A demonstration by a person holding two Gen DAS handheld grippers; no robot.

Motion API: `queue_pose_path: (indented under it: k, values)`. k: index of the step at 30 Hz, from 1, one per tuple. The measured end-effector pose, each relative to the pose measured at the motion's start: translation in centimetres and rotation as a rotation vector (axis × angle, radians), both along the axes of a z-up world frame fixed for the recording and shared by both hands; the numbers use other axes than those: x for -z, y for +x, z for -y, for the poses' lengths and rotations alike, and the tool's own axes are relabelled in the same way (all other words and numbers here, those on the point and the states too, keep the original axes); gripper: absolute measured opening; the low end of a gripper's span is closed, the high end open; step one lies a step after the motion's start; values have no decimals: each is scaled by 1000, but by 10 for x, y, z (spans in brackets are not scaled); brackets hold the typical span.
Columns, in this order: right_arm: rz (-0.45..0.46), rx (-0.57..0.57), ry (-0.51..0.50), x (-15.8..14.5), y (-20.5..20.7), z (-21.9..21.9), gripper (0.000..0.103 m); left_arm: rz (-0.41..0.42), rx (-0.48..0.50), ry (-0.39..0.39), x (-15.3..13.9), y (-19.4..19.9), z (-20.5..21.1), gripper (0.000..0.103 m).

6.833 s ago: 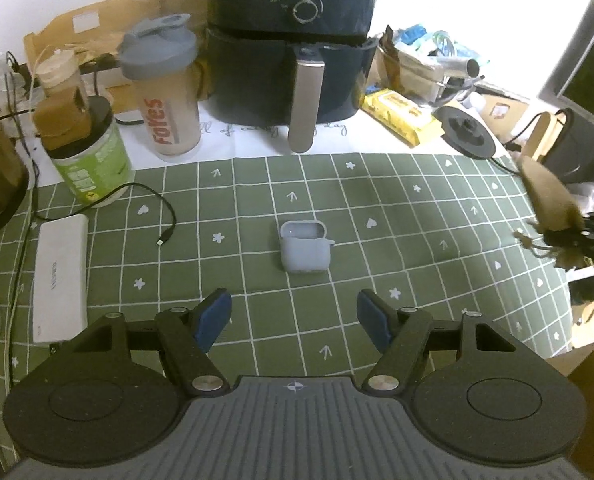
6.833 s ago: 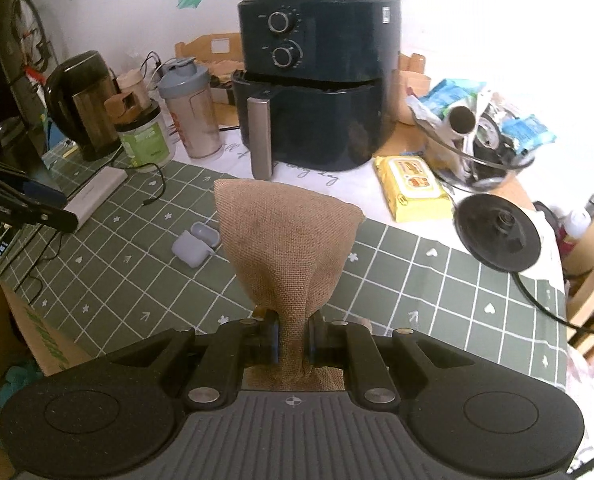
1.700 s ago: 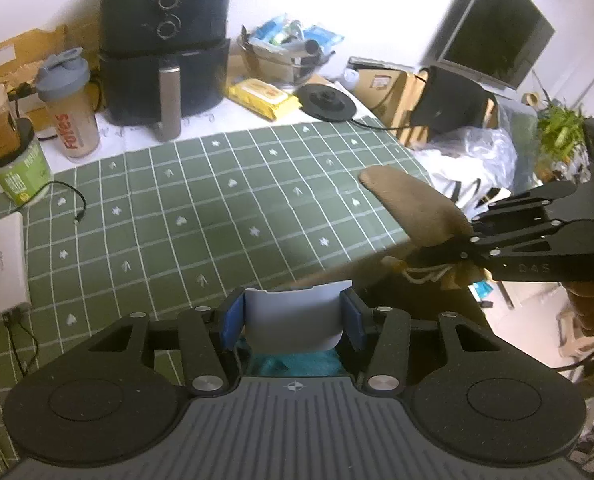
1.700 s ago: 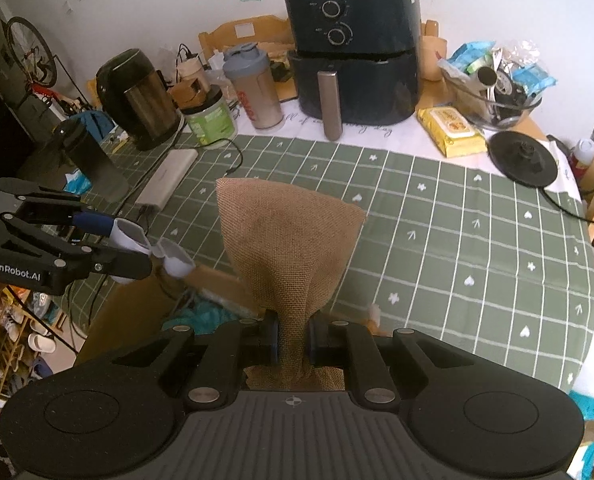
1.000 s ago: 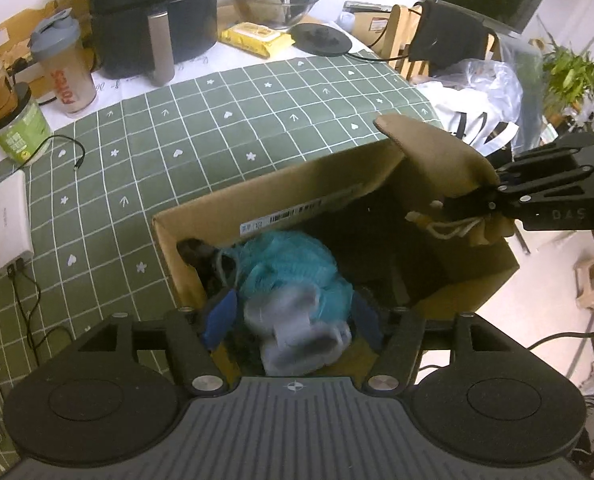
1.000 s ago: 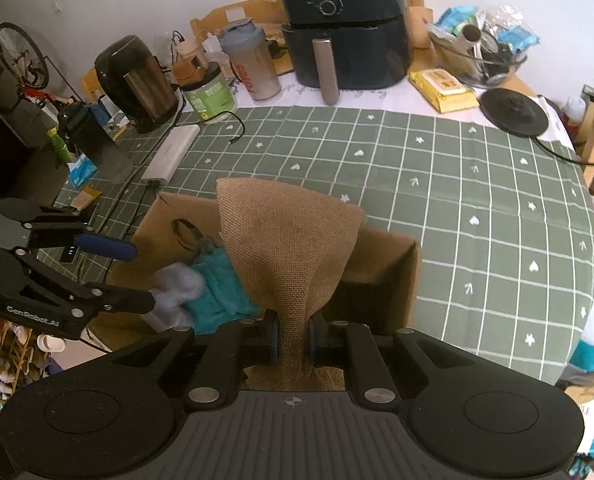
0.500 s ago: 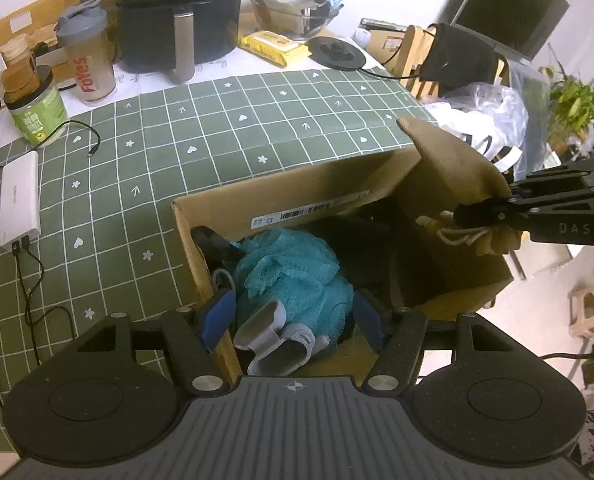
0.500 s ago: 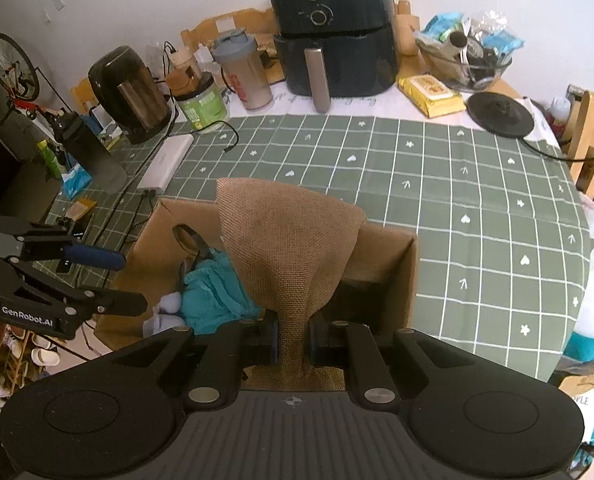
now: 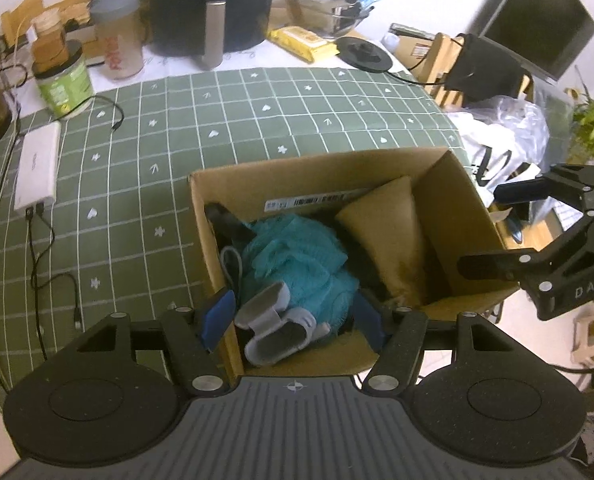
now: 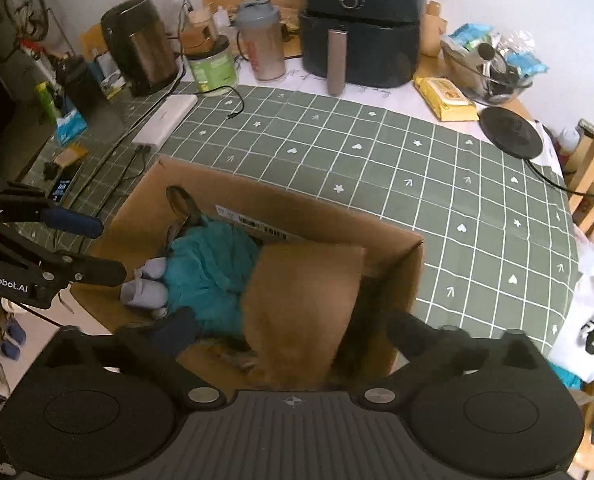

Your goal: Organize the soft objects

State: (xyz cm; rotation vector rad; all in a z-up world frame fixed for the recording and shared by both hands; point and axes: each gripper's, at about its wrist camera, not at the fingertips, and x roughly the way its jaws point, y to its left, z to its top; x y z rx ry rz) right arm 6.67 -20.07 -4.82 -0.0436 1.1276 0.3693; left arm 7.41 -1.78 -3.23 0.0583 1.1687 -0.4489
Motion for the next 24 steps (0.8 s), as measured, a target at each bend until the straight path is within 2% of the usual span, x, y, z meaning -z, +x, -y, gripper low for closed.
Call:
queue_pose_path:
  k: [9, 11, 14, 17, 18, 22, 24]
  values:
    - [38, -10, -35, 1, -24, 5, 103, 35, -44, 41, -6, -18, 10, 65]
    - [56, 0, -37, 0, -31, 6, 103, 46, -55, 69, -7, -22, 13, 65]
    - [95, 28, -31, -4, -40, 11, 103, 41, -64, 59, -7, -26, 15, 65]
    - [137, 59, -49, -7, -45, 14, 103, 49, -85, 83, -7, -30, 17, 65]
    - [146, 62, -61, -8, -46, 15, 103, 54, -92, 99, -6, -32, 19, 67]
    - [179, 46, -148, -5, -53, 11, 103, 109, -138, 114, -9, -38, 19, 95]
    - [202, 27, -185, -5, -57, 7, 103, 115, -169, 106, -12, -39, 18, 103]
